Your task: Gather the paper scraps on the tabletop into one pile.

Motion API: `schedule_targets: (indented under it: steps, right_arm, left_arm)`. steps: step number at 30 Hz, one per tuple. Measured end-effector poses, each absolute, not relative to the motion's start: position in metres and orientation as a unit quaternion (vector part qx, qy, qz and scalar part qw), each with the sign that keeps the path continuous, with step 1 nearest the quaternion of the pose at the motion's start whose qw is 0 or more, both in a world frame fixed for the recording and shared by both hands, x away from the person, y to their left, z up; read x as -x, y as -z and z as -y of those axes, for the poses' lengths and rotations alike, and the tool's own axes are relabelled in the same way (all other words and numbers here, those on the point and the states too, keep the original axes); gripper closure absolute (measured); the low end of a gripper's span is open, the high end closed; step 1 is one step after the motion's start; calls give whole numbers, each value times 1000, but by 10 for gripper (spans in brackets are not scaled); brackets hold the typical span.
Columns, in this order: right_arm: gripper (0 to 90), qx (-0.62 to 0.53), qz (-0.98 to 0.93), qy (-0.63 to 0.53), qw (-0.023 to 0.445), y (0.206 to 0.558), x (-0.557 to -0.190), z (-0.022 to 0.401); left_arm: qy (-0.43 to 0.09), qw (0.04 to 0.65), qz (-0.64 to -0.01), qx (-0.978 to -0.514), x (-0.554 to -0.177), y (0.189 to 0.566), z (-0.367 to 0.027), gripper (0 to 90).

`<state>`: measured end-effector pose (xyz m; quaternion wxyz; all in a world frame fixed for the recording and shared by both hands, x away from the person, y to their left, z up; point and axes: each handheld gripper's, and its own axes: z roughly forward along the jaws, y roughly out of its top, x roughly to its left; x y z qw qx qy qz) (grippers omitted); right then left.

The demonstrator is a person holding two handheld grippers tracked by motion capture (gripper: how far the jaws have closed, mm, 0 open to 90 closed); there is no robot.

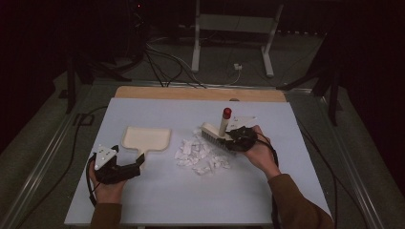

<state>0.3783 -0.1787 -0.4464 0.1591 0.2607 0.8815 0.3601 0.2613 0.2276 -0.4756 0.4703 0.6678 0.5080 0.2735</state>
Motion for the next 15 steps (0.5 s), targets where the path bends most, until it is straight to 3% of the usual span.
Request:
schedule_targets:
  steps: [15]
  right_arm:
    - [673, -313, -854, -367, 194, 442, -411, 171]
  left_arm:
    - [-272, 472, -509, -667, -262, 476, -228, 6]
